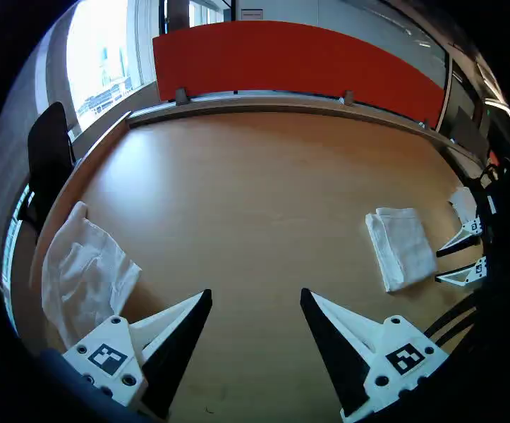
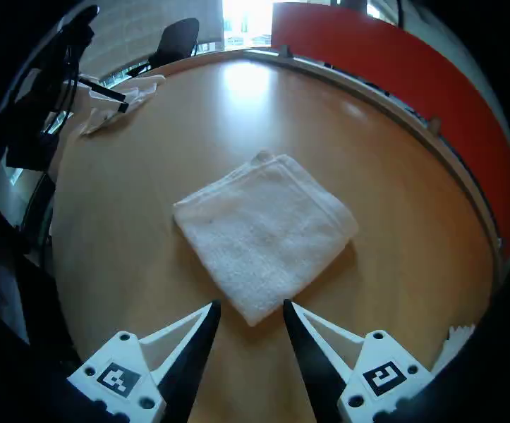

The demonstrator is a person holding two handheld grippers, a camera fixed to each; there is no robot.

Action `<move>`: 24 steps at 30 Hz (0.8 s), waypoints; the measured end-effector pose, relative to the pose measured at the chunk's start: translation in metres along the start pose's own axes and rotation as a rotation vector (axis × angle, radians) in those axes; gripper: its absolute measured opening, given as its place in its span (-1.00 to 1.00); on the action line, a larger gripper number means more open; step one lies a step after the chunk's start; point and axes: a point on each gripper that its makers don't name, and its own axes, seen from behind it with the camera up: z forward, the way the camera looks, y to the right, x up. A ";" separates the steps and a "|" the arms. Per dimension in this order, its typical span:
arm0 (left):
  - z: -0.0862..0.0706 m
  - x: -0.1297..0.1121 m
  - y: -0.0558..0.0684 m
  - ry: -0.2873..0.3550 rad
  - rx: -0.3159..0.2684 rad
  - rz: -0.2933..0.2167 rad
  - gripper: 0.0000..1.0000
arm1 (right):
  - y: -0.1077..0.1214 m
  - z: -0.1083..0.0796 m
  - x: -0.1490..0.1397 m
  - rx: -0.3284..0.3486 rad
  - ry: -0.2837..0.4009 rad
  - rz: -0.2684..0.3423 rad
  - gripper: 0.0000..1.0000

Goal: Fold towel

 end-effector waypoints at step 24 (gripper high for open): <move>-0.001 0.000 0.001 0.003 -0.003 -0.006 0.86 | 0.001 0.003 -0.018 -0.012 -0.028 0.037 -0.59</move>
